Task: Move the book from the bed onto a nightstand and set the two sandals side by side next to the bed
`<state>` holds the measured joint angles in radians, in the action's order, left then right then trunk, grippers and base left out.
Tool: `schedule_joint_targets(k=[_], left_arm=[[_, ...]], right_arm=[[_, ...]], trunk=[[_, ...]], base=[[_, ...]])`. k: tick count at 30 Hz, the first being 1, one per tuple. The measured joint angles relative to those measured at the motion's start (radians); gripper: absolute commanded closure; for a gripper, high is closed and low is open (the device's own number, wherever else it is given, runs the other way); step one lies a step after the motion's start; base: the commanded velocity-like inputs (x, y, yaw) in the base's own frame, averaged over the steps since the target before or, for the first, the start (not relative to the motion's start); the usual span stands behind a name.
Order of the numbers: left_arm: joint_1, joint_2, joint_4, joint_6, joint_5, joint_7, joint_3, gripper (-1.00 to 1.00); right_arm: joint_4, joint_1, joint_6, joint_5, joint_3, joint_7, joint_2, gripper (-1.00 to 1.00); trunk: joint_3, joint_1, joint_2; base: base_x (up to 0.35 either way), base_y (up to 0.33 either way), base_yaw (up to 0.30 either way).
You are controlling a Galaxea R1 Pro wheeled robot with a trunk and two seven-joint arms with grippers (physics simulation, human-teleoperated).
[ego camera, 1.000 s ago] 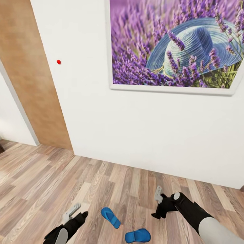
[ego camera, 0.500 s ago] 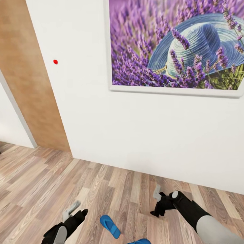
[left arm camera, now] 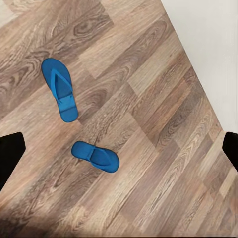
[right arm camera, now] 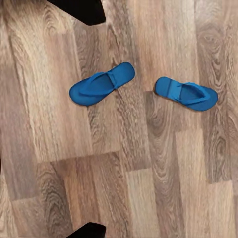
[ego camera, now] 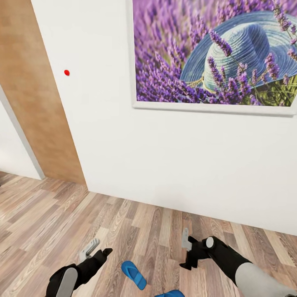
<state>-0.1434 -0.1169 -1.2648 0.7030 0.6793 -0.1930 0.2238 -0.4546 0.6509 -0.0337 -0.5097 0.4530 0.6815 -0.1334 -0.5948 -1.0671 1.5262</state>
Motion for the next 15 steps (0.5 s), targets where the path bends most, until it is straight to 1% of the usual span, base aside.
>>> schedule_joint_targets(k=[3, 4, 5, 6, 7, 10, 11, 15], left_arm=[[0.000, 0.000, -0.004, 0.007, 0.011, 0.000, 0.001, -1.00], [0.000, 0.000, -0.003, 0.007, 0.011, 0.000, 0.001, -1.00], [0.000, 0.001, -0.004, 0.008, 0.014, 0.000, 0.002, -1.00], [0.000, 0.001, -0.005, 0.010, 0.019, 0.001, 0.012, -1.00], [0.000, 0.001, -0.005, 0.010, 0.019, 0.001, 0.012, -1.00], [0.001, 0.001, -0.006, 0.011, 0.025, 0.002, 0.039, -1.00], [0.001, 0.001, -0.006, 0.011, 0.025, 0.002, 0.039, -1.00], [0.001, 0.001, -0.007, 0.013, 0.030, 0.005, 0.064, -1.00]], right_arm=[[0.068, 0.006, -0.087, -0.065, 0.025, 0.010, -0.002, -1.00], [0.069, 0.006, -0.088, -0.065, 0.025, 0.010, -0.002, -1.00], [0.090, 0.010, -0.119, -0.087, 0.031, 0.011, -0.003, -1.00], [0.126, 0.019, -0.173, -0.127, 0.039, 0.014, -0.005, -1.00], [0.128, 0.020, -0.175, -0.128, 0.039, 0.014, -0.005, -1.00], [0.160, 0.028, -0.226, -0.167, 0.047, 0.017, -0.008, -1.00], [0.161, 0.028, -0.226, -0.167, 0.047, 0.017, -0.008, -1.00], [0.181, 0.035, -0.258, -0.195, 0.052, 0.020, -0.014, -1.00]], trunk=[[-0.009, -0.012, 0.021], [-0.013, -0.015, 0.028], [-0.016, -0.019, 0.035], [-0.019, -0.023, 0.042], [-0.022, -0.027, 0.049], [-0.031, -0.038, 0.070], [-0.034, -0.042, 0.077], [-0.047, -0.058, 0.105]], base=[[0.001, 0.000, 0.000], [0.001, 0.000, 0.000], [0.000, 0.000, 0.000], [0.000, 0.000, 0.000], [0.000, 0.000, 0.000], [0.000, 0.000, 0.000], [0.000, 0.000, 0.000], [0.000, 0.000, 0.000]])
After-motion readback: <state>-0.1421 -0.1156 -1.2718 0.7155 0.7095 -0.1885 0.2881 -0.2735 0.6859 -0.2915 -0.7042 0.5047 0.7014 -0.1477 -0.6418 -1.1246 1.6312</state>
